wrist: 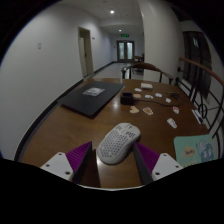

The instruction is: Arrange mouse

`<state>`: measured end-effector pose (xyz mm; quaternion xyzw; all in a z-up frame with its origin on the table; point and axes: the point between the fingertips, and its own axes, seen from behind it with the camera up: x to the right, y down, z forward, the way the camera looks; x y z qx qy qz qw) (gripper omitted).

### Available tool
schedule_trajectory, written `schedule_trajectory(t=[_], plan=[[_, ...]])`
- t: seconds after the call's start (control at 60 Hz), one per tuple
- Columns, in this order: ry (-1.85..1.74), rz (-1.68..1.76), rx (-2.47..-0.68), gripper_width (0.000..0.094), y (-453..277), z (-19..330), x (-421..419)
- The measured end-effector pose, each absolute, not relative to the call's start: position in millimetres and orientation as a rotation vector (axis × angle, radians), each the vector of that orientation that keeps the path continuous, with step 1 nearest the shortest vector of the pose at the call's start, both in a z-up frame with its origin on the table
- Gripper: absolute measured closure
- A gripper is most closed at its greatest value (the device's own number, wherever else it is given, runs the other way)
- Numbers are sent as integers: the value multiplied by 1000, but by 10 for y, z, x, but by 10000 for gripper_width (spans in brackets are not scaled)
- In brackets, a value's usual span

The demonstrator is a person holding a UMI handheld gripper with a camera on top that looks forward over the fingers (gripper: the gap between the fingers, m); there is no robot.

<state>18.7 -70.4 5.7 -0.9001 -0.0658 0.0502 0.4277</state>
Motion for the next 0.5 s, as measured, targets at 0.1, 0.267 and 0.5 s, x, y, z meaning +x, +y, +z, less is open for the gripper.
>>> schedule_trajectory(t=[0.1, 0.267, 0.5], plan=[[-145, 94, -2263, 95, -507, 48, 215], [-76, 60, -2256, 462, -428, 53, 275], [-245, 126, -2104, 597, -338, 465, 261]])
